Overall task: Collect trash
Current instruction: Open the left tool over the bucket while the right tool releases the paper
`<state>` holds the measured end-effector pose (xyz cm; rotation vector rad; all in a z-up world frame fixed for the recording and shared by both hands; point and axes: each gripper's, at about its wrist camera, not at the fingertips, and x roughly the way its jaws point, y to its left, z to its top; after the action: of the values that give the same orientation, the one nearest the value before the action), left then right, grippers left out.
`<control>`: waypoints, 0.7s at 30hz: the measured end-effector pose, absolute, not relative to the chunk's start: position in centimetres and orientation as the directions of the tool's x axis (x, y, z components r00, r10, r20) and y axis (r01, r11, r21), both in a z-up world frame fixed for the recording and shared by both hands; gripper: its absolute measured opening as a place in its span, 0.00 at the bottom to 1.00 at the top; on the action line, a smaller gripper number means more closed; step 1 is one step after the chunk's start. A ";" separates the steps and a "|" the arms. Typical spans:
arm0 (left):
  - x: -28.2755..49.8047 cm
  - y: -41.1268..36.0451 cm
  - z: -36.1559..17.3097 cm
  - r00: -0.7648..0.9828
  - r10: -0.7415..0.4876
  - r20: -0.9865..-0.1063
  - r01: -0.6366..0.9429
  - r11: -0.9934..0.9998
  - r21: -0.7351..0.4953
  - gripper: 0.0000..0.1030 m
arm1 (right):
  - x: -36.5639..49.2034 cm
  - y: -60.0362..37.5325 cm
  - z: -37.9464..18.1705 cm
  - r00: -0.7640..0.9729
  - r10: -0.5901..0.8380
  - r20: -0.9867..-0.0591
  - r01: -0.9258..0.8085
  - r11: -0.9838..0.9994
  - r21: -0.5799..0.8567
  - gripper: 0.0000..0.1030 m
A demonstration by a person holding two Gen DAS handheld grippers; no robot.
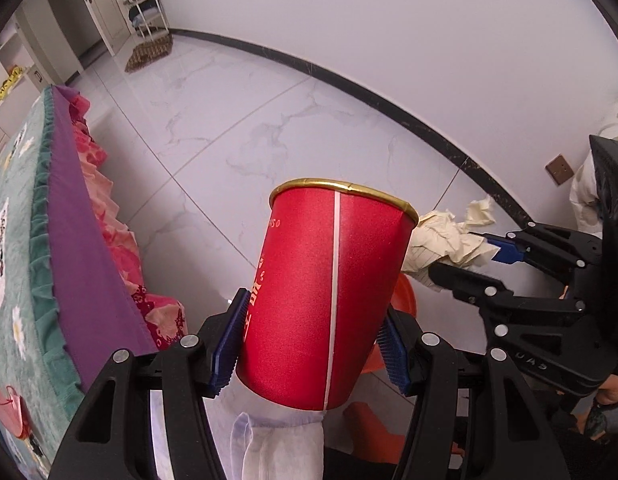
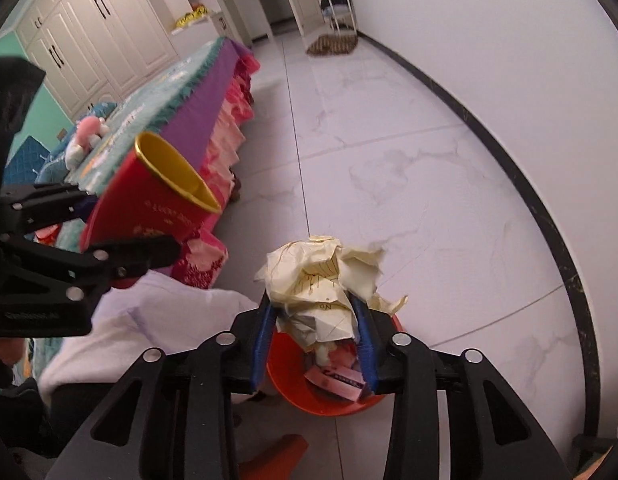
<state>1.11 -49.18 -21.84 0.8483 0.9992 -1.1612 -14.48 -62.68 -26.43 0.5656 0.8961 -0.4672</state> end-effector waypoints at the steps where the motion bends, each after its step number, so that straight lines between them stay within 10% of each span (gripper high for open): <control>1: 1.2 -49.3 -22.2 0.097 -0.317 -0.943 0.978 0.207 0.031 0.59 | -14.3 -62.9 -26.9 0.536 -0.141 -0.832 0.600 0.757 0.259 0.41; 21: -1.2 -52.1 -25.2 0.067 -0.253 -0.965 0.988 0.152 0.029 0.65 | -16.2 -65.8 -26.9 0.521 -0.224 -0.823 0.677 0.696 0.239 0.43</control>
<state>-1.17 -52.12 -25.15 0.9349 1.0494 -1.1789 -16.15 -65.81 -26.86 0.5917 0.8629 -0.5792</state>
